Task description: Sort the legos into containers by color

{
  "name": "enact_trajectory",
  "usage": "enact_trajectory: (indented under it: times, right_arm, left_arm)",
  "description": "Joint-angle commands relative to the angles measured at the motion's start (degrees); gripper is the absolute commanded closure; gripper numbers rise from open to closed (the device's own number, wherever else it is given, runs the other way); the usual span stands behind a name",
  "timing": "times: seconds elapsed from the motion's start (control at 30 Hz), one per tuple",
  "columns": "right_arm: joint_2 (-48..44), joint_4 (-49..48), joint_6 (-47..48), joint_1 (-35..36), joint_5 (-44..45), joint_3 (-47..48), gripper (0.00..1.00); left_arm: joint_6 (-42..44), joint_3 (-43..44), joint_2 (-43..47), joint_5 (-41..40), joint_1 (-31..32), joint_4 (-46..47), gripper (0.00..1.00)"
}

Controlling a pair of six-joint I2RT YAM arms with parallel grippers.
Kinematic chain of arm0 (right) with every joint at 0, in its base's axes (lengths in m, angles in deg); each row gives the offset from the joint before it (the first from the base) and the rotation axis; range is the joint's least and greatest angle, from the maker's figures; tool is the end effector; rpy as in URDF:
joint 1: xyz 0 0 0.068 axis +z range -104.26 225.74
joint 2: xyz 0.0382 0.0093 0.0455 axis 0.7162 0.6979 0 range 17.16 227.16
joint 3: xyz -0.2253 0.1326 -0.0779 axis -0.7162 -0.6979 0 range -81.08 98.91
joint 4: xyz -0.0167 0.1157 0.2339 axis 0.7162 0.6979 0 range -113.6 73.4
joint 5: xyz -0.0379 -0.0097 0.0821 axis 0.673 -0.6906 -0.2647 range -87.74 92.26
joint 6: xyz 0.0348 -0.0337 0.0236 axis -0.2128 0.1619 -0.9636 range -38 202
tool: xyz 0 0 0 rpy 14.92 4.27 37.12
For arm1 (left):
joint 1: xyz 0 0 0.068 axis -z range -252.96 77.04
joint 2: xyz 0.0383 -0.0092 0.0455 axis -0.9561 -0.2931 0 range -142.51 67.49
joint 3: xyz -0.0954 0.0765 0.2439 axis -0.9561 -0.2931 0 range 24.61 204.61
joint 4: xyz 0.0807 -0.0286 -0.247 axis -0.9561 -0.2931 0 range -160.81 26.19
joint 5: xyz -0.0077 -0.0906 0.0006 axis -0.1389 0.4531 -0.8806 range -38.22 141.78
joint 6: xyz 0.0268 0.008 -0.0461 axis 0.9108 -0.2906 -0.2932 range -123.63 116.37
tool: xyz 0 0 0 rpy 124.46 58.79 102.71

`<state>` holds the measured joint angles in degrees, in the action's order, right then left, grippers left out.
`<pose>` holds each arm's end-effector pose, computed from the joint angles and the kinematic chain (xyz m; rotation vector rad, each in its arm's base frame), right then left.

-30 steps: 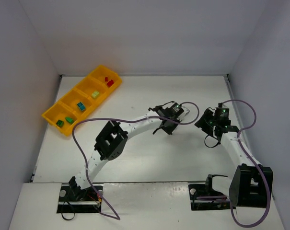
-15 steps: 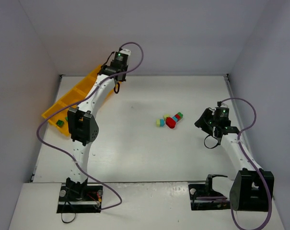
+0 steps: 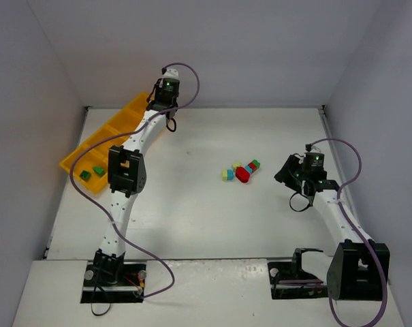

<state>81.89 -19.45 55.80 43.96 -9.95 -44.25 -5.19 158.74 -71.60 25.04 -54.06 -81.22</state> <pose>0.2443 -0.0002 0.2329 0.3961 2.1165 0.4765 0.5413 -0.1684 0.2848 -0.0127 1.9236 0.2183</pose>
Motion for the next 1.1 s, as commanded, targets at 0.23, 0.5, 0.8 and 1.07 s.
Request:
enact_trajectory:
  times: [0.23, 0.5, 0.8, 1.07]
  right_arm:
    - [-2.06, -0.36, 1.67, 0.29, -1.06, 1.04, 0.51]
    - [-2.15, -0.28, 2.29, 0.2, -1.68, 1.13, 0.51]
    - [-3.12, -0.28, 2.82, 0.2, -3.35, 1.04, 0.5]
    - [-4.35, -0.98, 3.87, 0.46, -4.32, 0.6, 0.5]
  left_arm:
    - [-5.2, 4.39, -2.76, -0.33, -4.39, 9.06, 0.91]
    - [-7.14, 5.09, -3.56, 2.22, -5.54, 8.62, 0.77]
    - [-8.36, 3.34, 0.73, 5.29, -6.15, 6.43, 0.62]
    - [-18.3, -13.78, 16.03, 33.92, -3.96, 2.65, 0.57]
